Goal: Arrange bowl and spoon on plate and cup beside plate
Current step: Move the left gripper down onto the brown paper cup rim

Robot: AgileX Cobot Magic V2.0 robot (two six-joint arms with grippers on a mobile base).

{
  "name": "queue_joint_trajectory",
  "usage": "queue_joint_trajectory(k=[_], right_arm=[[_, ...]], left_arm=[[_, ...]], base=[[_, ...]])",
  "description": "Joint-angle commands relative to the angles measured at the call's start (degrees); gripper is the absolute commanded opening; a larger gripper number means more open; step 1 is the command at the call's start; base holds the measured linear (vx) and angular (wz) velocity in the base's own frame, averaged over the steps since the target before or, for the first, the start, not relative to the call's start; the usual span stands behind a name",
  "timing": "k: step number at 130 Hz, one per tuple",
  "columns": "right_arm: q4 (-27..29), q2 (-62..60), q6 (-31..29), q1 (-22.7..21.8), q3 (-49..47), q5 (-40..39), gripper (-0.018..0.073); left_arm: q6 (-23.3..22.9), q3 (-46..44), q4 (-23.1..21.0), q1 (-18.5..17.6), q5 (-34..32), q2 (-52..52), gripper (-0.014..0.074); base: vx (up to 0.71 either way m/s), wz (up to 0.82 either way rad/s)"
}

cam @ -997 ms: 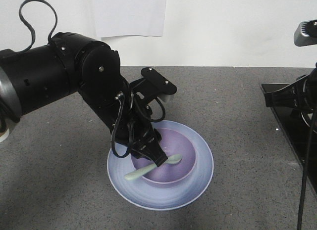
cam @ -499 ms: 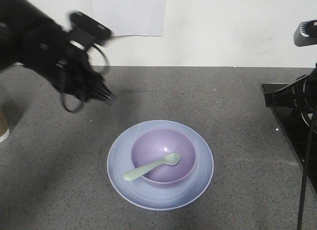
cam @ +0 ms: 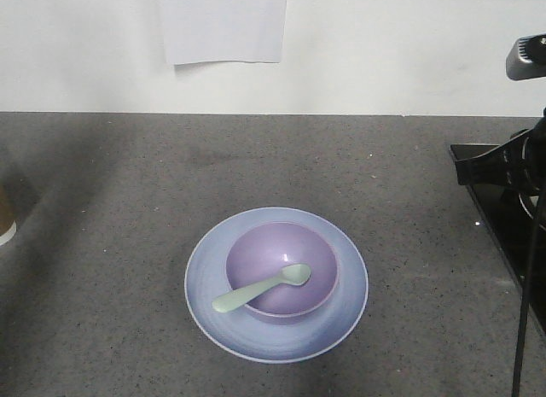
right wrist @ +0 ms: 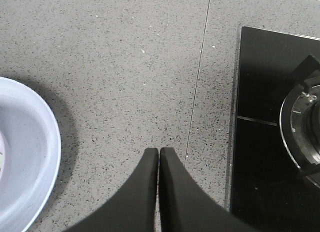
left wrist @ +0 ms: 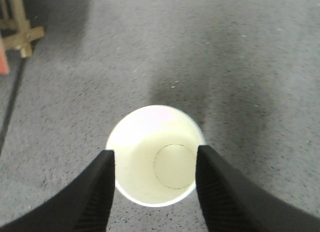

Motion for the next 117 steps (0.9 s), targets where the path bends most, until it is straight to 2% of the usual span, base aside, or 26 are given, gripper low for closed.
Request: queue_joint_trajectory(k=[1,16,35,72,88,102,117], right_arm=[[-1.08,-1.26,0.09,-0.35,-1.57,-3.07,-0.0005],[-1.08,-1.26,0.09,-0.35,-1.57,-3.07,-0.0005],[-1.08,-1.26,0.09,-0.35,-1.57,-3.07,-0.0005],[-1.08,-1.26,0.09,-0.35,-1.57,-3.07,-0.0005],[-1.08,-1.26,0.09,-0.35,-1.57,-3.07,-0.0005],[-1.08,-1.26,0.09,-0.35,-1.57,-3.07,-0.0005],[-1.08,-1.26,0.09,-0.35,-1.57,-3.07,-0.0005]], left_arm=[[-1.09,-1.52,-1.44,3.31,-3.96,-1.56,0.0366],[-1.31,-1.52,-2.27,6.38,-3.97,-0.52,0.0366],[-0.76,-1.52,-6.23,8.86,-3.85,2.20,0.0366],[-0.69,-1.52,-4.40,9.39,-4.08,6.63,0.0366],[-0.81,-1.52,-4.99,11.69,-4.09,7.58,0.0366],[-0.05,-1.52,-8.78,13.93,-4.52,7.97,0.0366],[5.60,-1.52,-14.17,15.06,-5.00,8.34,0.0365]], base=[[0.00,0.00],[0.00,0.00],[0.00,0.00],[0.00,0.00],[0.00,0.00],[0.00,0.00],[0.00,0.00]])
